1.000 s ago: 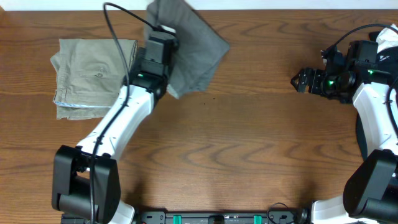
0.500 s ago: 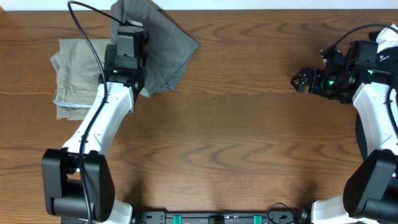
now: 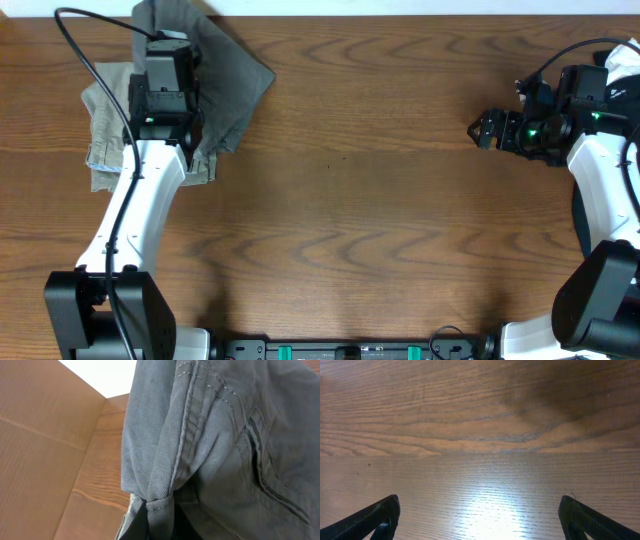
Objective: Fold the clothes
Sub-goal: 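Lift the grey shorts and carry them leftward onto the khaki stack, then lower the grey shorts onto the khaki stack and flatten with left gripper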
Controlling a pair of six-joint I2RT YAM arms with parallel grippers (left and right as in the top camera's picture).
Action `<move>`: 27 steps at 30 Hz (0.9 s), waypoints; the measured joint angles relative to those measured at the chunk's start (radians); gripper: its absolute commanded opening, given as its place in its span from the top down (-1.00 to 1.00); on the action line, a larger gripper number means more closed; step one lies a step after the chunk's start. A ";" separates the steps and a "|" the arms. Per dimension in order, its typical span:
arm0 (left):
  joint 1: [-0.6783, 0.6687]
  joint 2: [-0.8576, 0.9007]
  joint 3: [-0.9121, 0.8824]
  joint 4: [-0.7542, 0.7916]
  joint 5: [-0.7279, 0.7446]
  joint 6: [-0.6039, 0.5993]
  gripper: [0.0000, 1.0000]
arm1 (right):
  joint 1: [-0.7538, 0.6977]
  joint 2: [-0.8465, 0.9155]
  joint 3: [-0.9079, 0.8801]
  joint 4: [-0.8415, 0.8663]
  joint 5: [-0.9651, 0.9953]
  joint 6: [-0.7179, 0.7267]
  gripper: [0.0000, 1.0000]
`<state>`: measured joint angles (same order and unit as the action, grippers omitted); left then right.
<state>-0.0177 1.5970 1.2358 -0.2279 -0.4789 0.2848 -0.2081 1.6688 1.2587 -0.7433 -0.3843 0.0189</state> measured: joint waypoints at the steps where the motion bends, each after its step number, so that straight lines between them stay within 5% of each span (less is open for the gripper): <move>1: 0.007 0.000 0.000 -0.002 0.000 -0.003 0.87 | 0.000 0.000 0.000 0.000 0.000 0.000 -0.99; 27: 0.103 0.000 0.000 -0.038 -0.087 -0.193 0.88 | 0.000 0.000 0.000 0.000 0.000 0.000 -0.98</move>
<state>0.0849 1.5970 1.2358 -0.2657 -0.5659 0.0917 -0.2081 1.6688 1.2587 -0.7433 -0.3843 0.0189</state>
